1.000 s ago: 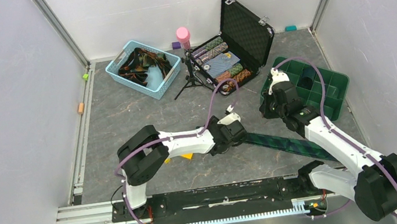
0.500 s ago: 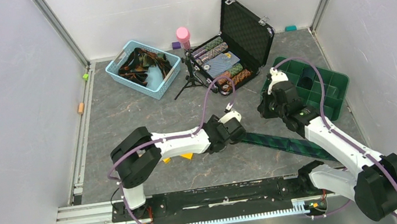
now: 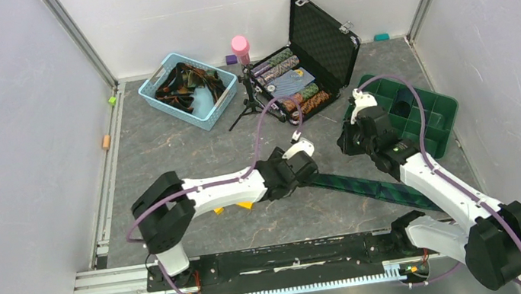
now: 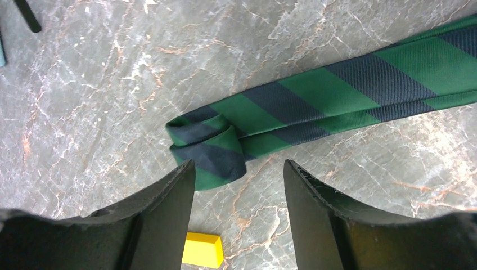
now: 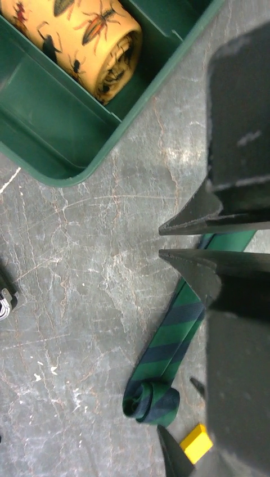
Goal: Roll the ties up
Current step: Roll the tie at the center of the board.
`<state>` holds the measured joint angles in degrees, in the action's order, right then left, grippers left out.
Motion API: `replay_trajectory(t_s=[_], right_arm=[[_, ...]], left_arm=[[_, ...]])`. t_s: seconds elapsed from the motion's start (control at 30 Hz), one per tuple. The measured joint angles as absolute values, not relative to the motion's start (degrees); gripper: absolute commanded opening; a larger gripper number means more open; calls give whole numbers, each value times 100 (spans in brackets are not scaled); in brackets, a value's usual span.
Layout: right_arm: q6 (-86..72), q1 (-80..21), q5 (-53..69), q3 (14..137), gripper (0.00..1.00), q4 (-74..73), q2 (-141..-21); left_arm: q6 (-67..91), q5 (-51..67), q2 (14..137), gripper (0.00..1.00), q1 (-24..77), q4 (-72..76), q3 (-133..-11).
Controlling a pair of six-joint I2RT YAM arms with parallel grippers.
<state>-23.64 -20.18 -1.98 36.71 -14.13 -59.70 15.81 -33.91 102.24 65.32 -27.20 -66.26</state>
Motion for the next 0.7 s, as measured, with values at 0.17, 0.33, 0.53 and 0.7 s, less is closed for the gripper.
replay_trajectory(t_s=[0.17, 0.33, 0.53, 0.7], right_arm=[[-2161, -2018, -165, 3649, 48, -1280, -5975], [-1772, -2036, 539, 3616, 91, -731, -6228], [-993, -3013, 1184, 4473, 98, -707, -7555], [-340, -3872, 1621, 5474, 98, -733, -8501]], left_arm=[[1723, -3201, 9288, 65, 6252, -2512, -6195], [2104, -2550, 7920, 70, 5170, -2029, -5647], [2676, -1763, 7190, 94, 3540, -1806, -5148], [3146, -1168, 7081, 100, 2681, -1863, -4724]])
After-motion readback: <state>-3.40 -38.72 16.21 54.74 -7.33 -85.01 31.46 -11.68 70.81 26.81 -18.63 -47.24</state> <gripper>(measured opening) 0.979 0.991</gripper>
